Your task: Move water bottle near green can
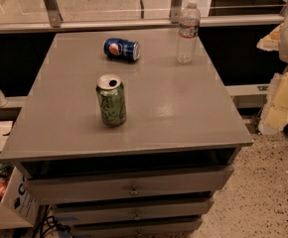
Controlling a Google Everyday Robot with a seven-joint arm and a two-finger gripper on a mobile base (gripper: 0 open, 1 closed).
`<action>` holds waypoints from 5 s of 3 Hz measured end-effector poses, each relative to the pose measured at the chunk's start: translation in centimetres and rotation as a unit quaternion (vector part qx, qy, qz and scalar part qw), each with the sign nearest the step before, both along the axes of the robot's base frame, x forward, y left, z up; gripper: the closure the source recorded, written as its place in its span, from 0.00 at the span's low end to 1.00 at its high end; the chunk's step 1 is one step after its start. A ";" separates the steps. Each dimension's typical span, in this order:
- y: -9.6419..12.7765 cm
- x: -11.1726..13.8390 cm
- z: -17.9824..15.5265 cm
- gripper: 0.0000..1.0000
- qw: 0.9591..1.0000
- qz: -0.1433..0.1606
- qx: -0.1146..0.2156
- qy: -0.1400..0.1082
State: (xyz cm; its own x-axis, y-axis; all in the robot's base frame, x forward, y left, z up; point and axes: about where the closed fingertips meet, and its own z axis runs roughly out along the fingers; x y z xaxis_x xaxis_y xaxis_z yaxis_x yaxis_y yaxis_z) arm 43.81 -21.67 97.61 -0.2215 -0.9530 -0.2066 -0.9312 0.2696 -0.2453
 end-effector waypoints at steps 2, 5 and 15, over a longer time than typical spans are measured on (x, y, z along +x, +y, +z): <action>0.0 0.8 -0.2 0.00 1.000 0.003 0.009 -0.007; 3.0 8.0 -4.5 0.00 0.989 0.014 0.145 -0.018; 5.5 27.8 -5.2 0.00 0.913 -0.046 0.369 -0.171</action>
Offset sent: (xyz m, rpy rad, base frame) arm 0.0173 -0.0011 -0.0100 0.0426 -0.0080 0.0154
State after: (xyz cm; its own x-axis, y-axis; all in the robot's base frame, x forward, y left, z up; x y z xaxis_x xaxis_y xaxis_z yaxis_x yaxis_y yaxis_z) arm 71.60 -16.13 92.38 -0.0961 -0.5072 -0.8565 -0.7998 0.5516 -0.2368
